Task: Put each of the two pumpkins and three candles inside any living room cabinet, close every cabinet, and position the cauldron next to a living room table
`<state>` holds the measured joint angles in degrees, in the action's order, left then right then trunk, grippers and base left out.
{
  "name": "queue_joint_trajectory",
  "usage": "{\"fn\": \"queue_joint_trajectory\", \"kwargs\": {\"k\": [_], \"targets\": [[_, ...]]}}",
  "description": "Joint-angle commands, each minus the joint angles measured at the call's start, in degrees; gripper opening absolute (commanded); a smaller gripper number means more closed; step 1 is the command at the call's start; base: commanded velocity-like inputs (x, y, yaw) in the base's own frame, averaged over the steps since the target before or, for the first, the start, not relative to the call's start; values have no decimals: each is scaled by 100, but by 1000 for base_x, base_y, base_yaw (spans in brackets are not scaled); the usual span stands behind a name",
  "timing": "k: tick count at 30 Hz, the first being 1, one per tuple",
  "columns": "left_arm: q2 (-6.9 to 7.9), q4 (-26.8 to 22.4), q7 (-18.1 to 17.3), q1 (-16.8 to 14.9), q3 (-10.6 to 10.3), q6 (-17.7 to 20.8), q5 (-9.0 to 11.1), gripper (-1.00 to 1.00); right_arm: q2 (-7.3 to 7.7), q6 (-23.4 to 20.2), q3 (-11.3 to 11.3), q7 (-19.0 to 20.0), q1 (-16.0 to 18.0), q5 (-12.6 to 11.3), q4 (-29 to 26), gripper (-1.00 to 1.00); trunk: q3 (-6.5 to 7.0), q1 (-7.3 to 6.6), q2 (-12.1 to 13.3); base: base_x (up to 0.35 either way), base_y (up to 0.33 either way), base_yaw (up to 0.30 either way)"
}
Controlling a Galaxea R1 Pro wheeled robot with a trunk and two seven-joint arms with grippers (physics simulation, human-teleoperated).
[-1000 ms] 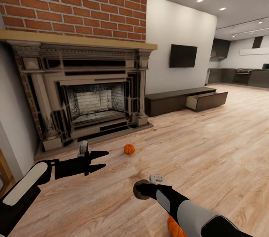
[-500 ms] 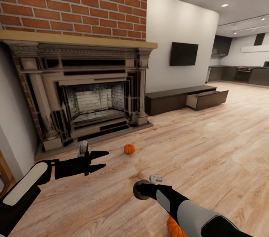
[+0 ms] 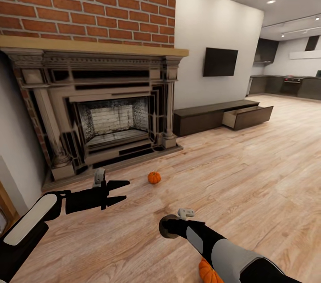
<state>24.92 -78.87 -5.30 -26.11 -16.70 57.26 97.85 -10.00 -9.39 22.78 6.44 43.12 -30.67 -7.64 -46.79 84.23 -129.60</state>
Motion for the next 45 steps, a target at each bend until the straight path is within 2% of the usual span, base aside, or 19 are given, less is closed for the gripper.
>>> {"fn": "queue_joint_trajectory", "kwargs": {"k": [1,8,16,19,23,26,34,45], "targets": [[4,3,-54,-3,-8,2,-46,100,0,-19,7,6,4,-9,0,-100,3,-24,39,0,0,0],[12,3,-54,-7,-8,3,-46,100,0,-13,7,39,4,-9,-2,-100,63,-177,319,0,0,0],[21,20,-50,-6,-8,2,-46,100,0,66,-2,382,4,-16,-9,-100,147,-353,640,0,0,0],[27,20,-54,-4,-3,2,-46,100,0,68,-8,416,4,-18,-9,-100,144,-353,640,0,0,-2],[31,20,-58,-6,3,4,-43,100,0,69,-4,726,4,-16,-9,-100,135,-353,640,0,0,-174],[30,20,-58,-7,2,4,-45,100,0,70,1,808,4,-11,-9,-100,122,-353,640,0,0,-225],[25,20,-54,-4,0,1,-46,100,0,81,-1,852,4,-15,-15,-100,124,-353,640,0,-43,-43],[23,20,-50,-4,0,-4,-55,100,0,78,2,936,4,-16,-15,-100,199,-353,640,0,-220,-195]]}}
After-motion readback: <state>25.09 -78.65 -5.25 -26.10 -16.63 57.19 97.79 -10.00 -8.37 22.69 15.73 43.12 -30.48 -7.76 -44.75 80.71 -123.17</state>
